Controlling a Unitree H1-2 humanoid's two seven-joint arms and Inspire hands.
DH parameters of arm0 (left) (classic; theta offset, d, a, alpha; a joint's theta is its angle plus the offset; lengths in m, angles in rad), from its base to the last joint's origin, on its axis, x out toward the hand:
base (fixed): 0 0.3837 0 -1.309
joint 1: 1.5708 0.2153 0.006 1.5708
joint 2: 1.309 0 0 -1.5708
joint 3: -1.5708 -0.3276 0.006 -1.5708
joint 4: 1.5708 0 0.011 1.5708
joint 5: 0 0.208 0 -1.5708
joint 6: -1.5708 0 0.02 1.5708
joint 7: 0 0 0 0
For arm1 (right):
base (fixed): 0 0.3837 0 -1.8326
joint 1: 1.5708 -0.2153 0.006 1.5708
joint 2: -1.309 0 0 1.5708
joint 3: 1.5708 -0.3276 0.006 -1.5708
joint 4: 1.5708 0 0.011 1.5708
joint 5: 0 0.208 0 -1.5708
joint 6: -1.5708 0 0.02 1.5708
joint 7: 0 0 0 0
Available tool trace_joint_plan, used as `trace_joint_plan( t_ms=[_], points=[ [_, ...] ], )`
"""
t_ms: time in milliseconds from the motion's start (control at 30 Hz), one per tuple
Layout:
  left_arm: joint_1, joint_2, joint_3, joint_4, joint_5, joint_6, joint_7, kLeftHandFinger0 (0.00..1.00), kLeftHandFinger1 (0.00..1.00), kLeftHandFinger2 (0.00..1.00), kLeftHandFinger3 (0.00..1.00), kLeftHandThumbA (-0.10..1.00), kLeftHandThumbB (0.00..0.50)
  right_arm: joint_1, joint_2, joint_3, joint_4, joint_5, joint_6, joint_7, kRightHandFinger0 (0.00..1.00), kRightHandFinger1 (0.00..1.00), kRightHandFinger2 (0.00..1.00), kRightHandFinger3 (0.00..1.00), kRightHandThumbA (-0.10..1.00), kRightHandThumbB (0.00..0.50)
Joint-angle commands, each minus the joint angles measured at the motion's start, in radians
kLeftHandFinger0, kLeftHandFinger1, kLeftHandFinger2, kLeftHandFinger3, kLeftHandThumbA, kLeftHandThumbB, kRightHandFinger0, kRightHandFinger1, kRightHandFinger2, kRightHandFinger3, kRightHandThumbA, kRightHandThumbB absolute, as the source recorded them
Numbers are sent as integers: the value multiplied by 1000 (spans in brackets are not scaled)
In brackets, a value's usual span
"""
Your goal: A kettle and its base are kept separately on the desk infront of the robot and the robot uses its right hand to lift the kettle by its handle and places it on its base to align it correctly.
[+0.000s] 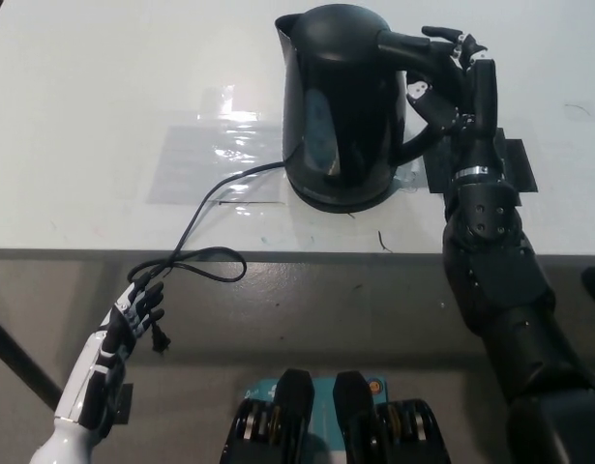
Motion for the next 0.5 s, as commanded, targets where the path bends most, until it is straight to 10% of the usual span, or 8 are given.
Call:
trace_joint_plan(
  t_ms=[0, 200, 233, 267, 300, 333, 467],
  points=[
    [-16, 15, 5, -29, -10, -21, -17, 1000, 1000, 1000, 1000, 1000, 96, -71, 14, 13, 13, -5, -56, -17, 0, 185, 540, 615, -100, 127],
    [-19, 16, 4, -31, -6, -22, -16, 1000, 1000, 1000, 1000, 1000, 100, -69, 4, 18, 23, -10, -57, -12, 17, 284, 630, 671, -100, 141],
    [-19, 16, 5, -30, -7, -23, -17, 1000, 1000, 1000, 1000, 1000, 100, -65, -1, 24, 19, -14, -52, -3, 156, 450, 849, 865, 24, 204],
    [-19, 16, 7, -28, -8, -23, -16, 1000, 1000, 1000, 1000, 1000, 106, -54, -12, 33, -7, 0, -16, 55, 600, 796, 1000, 1000, 389, 344],
    [-19, 16, 7, -28, -8, -22, -15, 1000, 1000, 1000, 1000, 1000, 108, -47, -20, 41, -24, 11, 6, 98, 826, 1000, 1000, 1000, 525, 433],
    [-16, 14, 7, -30, -9, -22, -14, 1000, 1000, 1000, 1000, 1000, 107, -33, -40, 59, -49, 52, 36, 213, 1000, 1000, 1000, 1000, 618, 487],
    [-15, 14, 8, -27, -16, -25, -17, 1000, 1000, 1000, 1000, 1000, 96, -26, -78, 71, -59, 131, 65, 394, 1000, 1000, 1000, 1000, 719, 500]
  ],
)
